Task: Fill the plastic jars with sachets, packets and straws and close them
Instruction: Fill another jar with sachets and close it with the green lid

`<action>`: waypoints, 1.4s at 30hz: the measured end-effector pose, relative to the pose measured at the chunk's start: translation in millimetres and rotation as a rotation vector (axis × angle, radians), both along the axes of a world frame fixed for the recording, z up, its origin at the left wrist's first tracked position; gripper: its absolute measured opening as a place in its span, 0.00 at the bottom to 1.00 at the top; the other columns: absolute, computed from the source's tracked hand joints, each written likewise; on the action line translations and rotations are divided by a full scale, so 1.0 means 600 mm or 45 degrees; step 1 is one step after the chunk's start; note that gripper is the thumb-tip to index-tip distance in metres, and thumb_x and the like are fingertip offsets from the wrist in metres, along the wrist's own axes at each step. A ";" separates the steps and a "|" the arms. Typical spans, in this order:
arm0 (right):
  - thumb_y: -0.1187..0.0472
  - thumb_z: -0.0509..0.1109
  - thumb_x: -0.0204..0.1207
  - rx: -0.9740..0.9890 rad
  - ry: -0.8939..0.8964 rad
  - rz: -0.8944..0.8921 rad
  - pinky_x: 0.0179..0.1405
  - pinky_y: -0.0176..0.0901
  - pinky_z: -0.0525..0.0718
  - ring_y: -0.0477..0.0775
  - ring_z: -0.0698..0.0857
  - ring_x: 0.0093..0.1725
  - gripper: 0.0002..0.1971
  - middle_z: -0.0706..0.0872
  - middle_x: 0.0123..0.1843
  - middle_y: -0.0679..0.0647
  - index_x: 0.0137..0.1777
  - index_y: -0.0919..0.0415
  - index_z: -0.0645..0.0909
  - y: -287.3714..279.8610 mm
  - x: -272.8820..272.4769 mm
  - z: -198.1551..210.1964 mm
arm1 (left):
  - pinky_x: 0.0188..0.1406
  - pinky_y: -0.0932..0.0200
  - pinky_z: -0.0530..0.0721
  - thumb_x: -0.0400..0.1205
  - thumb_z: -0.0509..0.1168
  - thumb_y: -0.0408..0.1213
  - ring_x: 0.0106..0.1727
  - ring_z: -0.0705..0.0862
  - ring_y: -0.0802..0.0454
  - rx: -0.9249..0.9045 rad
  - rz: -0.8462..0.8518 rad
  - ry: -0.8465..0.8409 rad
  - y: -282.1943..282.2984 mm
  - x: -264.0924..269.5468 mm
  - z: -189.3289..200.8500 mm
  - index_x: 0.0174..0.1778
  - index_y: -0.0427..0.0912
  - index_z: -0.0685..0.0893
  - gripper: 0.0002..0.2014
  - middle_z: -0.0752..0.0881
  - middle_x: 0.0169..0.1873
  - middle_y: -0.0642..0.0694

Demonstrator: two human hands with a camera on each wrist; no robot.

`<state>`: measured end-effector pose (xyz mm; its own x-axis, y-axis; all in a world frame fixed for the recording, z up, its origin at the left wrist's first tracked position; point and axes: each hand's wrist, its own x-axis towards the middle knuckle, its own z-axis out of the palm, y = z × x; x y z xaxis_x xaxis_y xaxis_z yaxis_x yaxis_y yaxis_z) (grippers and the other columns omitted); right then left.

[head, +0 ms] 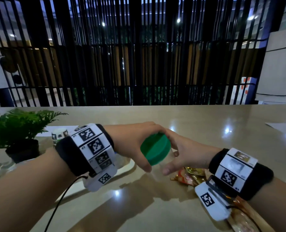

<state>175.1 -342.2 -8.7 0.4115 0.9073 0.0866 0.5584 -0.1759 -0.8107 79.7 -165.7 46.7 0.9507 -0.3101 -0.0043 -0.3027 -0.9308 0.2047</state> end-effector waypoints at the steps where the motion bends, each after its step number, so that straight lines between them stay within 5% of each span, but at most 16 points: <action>1: 0.64 0.85 0.60 -0.014 0.034 0.009 0.63 0.22 0.73 0.33 0.76 0.68 0.50 0.78 0.67 0.36 0.77 0.44 0.60 -0.011 0.000 -0.004 | 0.68 0.61 0.76 0.65 0.83 0.45 0.63 0.71 0.63 -0.013 -0.017 -0.004 -0.007 0.000 -0.008 0.76 0.55 0.66 0.45 0.70 0.64 0.59; 4: 0.65 0.85 0.60 -0.073 0.072 0.002 0.61 0.25 0.75 0.31 0.78 0.65 0.46 0.81 0.64 0.34 0.72 0.39 0.64 -0.039 -0.001 -0.014 | 0.70 0.57 0.76 0.65 0.83 0.46 0.66 0.70 0.60 -0.050 -0.031 -0.009 -0.030 -0.001 -0.027 0.77 0.57 0.63 0.48 0.67 0.64 0.60; 8: 0.58 0.86 0.55 -0.065 0.033 -0.036 0.69 0.51 0.79 0.44 0.82 0.63 0.42 0.84 0.62 0.44 0.69 0.47 0.71 -0.066 -0.006 -0.027 | 0.69 0.56 0.79 0.65 0.83 0.46 0.69 0.70 0.57 -0.131 -0.003 -0.009 -0.057 0.000 -0.043 0.76 0.59 0.65 0.45 0.68 0.65 0.58; 10: 0.59 0.86 0.55 -0.027 0.019 -0.072 0.66 0.54 0.81 0.45 0.84 0.60 0.39 0.86 0.60 0.47 0.67 0.50 0.74 -0.076 -0.009 -0.034 | 0.67 0.60 0.79 0.66 0.83 0.45 0.69 0.71 0.56 -0.165 0.035 -0.025 -0.068 0.000 -0.048 0.75 0.57 0.66 0.44 0.69 0.65 0.57; 18: 0.56 0.87 0.53 -0.037 -0.065 -0.164 0.61 0.51 0.85 0.47 0.84 0.57 0.41 0.84 0.59 0.47 0.67 0.47 0.72 -0.106 -0.019 -0.056 | 0.61 0.59 0.80 0.58 0.77 0.56 0.64 0.74 0.56 -0.241 0.150 -0.018 -0.111 -0.008 -0.074 0.72 0.58 0.68 0.45 0.71 0.62 0.57; 24: 0.47 0.86 0.51 -0.004 -0.302 -0.284 0.60 0.47 0.83 0.41 0.79 0.59 0.44 0.79 0.60 0.41 0.67 0.43 0.69 -0.107 -0.028 -0.057 | 0.62 0.58 0.80 0.68 0.80 0.50 0.64 0.76 0.55 -0.445 0.295 -0.054 -0.109 -0.007 -0.088 0.71 0.56 0.69 0.38 0.73 0.64 0.55; 30: 0.48 0.87 0.53 0.030 -0.346 -0.348 0.55 0.32 0.78 0.39 0.76 0.60 0.49 0.74 0.59 0.35 0.72 0.41 0.63 -0.092 -0.030 -0.060 | 0.43 0.61 0.86 0.73 0.77 0.47 0.52 0.85 0.53 -0.776 0.380 0.009 -0.076 -0.012 -0.102 0.71 0.59 0.69 0.33 0.76 0.55 0.52; 32: 0.44 0.86 0.53 0.004 -0.331 -0.397 0.56 0.33 0.76 0.41 0.75 0.62 0.54 0.74 0.62 0.41 0.76 0.38 0.58 -0.087 -0.028 -0.063 | 0.39 0.64 0.84 0.73 0.77 0.49 0.48 0.85 0.54 -0.805 0.406 0.027 -0.058 -0.016 -0.107 0.70 0.61 0.69 0.33 0.76 0.54 0.52; 36: 0.42 0.85 0.53 -0.038 -0.315 -0.459 0.59 0.41 0.81 0.47 0.77 0.61 0.54 0.74 0.66 0.47 0.76 0.37 0.56 -0.075 -0.024 -0.064 | 0.36 0.69 0.82 0.73 0.77 0.46 0.39 0.83 0.59 -0.718 0.483 0.055 -0.025 -0.026 -0.120 0.66 0.52 0.70 0.30 0.79 0.48 0.49; 40: 0.43 0.85 0.53 -0.065 -0.285 -0.485 0.61 0.45 0.82 0.49 0.79 0.60 0.53 0.75 0.66 0.49 0.75 0.35 0.56 -0.067 -0.021 -0.063 | 0.54 0.50 0.86 0.68 0.79 0.56 0.46 0.83 0.51 -0.451 0.573 0.164 0.004 -0.029 -0.130 0.62 0.52 0.67 0.34 0.82 0.49 0.45; 42: 0.42 0.85 0.52 -0.081 -0.264 -0.488 0.64 0.49 0.81 0.49 0.80 0.60 0.52 0.76 0.65 0.49 0.73 0.32 0.55 -0.066 -0.022 -0.065 | 0.56 0.48 0.86 0.65 0.78 0.62 0.50 0.83 0.52 -0.277 0.599 0.223 0.013 -0.030 -0.134 0.60 0.53 0.67 0.36 0.82 0.51 0.48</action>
